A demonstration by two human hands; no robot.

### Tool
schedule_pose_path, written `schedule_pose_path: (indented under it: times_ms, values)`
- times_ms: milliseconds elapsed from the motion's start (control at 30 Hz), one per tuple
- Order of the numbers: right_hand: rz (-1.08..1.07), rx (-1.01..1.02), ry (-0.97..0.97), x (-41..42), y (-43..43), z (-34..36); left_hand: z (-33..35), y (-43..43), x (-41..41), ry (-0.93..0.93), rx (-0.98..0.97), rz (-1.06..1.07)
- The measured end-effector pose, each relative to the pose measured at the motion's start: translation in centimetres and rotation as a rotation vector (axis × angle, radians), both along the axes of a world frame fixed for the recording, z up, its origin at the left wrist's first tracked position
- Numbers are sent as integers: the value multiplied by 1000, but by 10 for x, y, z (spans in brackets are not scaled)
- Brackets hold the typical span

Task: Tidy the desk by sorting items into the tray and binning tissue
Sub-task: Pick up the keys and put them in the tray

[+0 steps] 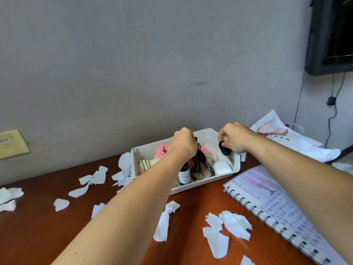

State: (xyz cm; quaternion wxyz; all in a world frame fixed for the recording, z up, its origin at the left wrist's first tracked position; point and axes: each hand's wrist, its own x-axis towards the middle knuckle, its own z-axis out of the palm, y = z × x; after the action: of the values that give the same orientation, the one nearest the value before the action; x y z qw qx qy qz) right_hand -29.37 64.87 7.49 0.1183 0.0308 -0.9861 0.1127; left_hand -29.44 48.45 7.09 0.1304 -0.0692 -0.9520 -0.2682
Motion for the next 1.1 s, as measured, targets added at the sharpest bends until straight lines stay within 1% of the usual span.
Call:
schedule_pose_path:
  times_ms: [233, 367, 500, 600, 667, 733, 833, 967, 1100]
  values:
    - [-36, 27, -17, -7, -10, -9, -4, -6, -2, -29, -140, 47]
    - [-70, 73, 2, -3, -15, -10, -4, -9, -1, -42, -145, 24]
    - [-34, 26, 19, 4, -18, -1, 5, -14, 6, -32, -97, 10]
    - [3, 0, 4, 14, -20, 7, 14, -22, 16, -43, -67, -72]
    - [41, -6, -13, 23, -23, 12, 23, -31, 28, -41, -86, -159]
    - [82, -24, -34, 35, -29, 19, 33, -43, 44, -30, -142, -229]
    - [142, -14, -55, 58, -45, 34, 45, -69, 73, -14, -270, -274]
    - [228, 30, -49, 98, -78, 51, 59, -113, 113, -39, -474, -221]
    - [311, 89, -57, 138, -115, 55, 68, -153, 156, -33, -542, -172]
